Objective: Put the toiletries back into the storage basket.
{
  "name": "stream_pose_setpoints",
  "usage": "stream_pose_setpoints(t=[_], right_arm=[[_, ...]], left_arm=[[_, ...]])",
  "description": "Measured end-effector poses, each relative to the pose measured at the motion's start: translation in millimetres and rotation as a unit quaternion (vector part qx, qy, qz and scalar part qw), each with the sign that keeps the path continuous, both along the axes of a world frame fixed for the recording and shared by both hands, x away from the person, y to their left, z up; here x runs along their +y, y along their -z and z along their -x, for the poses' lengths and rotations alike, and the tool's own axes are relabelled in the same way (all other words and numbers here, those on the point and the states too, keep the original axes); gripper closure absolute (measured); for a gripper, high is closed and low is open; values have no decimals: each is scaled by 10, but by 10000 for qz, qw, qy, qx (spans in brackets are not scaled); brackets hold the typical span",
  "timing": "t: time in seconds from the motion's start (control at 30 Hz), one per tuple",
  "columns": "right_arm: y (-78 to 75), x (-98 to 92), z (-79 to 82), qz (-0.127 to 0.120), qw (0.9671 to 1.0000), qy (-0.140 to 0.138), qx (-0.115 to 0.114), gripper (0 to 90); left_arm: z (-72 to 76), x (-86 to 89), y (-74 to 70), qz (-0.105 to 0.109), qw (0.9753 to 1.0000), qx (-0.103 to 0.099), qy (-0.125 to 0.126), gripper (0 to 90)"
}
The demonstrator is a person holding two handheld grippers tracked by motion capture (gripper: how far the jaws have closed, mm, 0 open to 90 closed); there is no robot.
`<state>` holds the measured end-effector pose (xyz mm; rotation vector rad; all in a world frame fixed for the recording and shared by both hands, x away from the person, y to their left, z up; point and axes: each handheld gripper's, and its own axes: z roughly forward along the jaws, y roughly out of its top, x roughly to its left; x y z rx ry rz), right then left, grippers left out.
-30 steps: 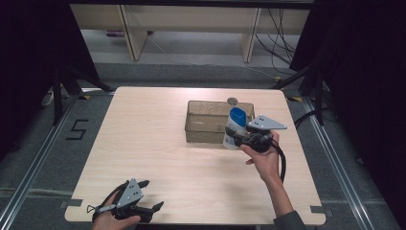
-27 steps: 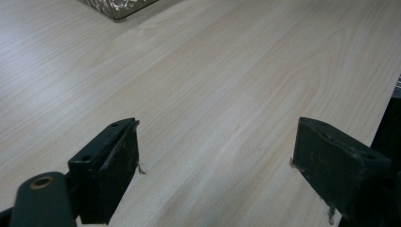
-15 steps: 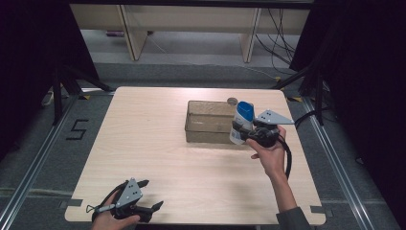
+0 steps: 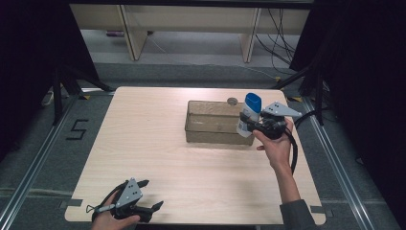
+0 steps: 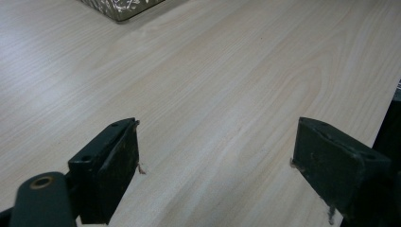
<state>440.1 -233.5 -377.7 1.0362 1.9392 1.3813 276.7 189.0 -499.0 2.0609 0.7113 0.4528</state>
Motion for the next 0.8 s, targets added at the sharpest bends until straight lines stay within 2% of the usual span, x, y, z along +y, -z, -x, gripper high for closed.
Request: stream_pose_setpoints(t=[0.03, 0.07, 0.1, 0.13, 0.17, 0.23, 0.27, 0.33, 0.37, 0.4, 0.43, 0.47, 0.5, 0.53, 0.57, 0.6, 0.63, 0.67, 0.7, 0.73, 0.77, 0.8], right_arm=[[-12, -15, -22, 49, 10000, 1, -85, 545], [-25, -22, -26, 70, 10000, 36, -42, 545], [-37, -42, -51, 159, 9997, 70, -142, 545], [-37, -42, -51, 159, 9997, 70, -142, 545], [-39, -31, -56, 41, 9999, 140, -59, 546], [-42, -74, -144, 159, 9997, 177, -116, 546], [-34, -68, -153, 114, 9997, 219, -42, 546], [-11, -78, -208, 210, 9995, 221, -85, 546], [4, -65, -213, 145, 9994, 296, 45, 546], [21, -76, -253, 233, 9993, 286, -68, 546], [32, -73, -267, 233, 9993, 308, -24, 546], [45, -59, -274, 167, 9993, 322, 109, 546], [58, -60, -298, 233, 9992, 321, 4, 546], [74, -52, -319, 204, 9994, 280, 40, 546], [84, -55, -336, 295, 9990, 340, -37, 546], [99, -40, -341, 263, 9989, 384, 96, 546], [117, -28, -356, 223, 9989, 394, 79, 546], [130, -22, -371, 228, 9989, 399, 100, 547], [141, -34, -390, 343, 9986, 388, 73, 547], [161, -12, -388, 227, 9985, 459, 178, 547], [183, -13, -414, 246, 9986, 464, 78, 547], [197, -3, -420, 205, 9986, 457, 197, 547]], left_arm=[[-2, -1, 2, -4, 10000, -41, -25, 147], [-2, 2, -6, -43, 10000, -34, -22, 147], [-3, -5, 1, 12, 10000, -51, -24, 147], [-3, -5, 1, 12, 10000, -51, -24, 147], [0, -8, 4, 43, 10000, 12, -3, 147], [-3, -9, 3, 49, 10000, 2, -15, 147], [-3, -10, 5, 53, 10000, -9, -23, 147], [-3, -7, 6, 44, 10000, 8, -21, 147], [-4, -5, 4, 40, 10000, 6, -22, 147], [-5, -6, 5, 30, 10000, -41, -44, 147], [-4, -7, 4, 39, 10000, -56, -39, 147], [0, 4, -8, -47, 10000, -12, -22, 147], [-2, 3, -4, -10, 10000, -25, -28, 147], [-3, 0, -3, 37, 10000, -22, -32, 147], [-2, 1, -6, 22, 10000, -27, -31, 147], [-2, 4, -8, -17, 10000, -38, -24, 147], [1, -2, -3, 39, 10000, -20, -21, 147], [1, 2, -6, -12, 10000, -16, -29, 147], [-3, 2, -5, -10, 10000, -33, -24, 147], [-1, 1, -6, -15, 10000, -28, -28, 147], [1, 1, -6, -26, 10000, -23, -34, 148], [1, 1, -5, -18, 10000, -20, -36, 147]])
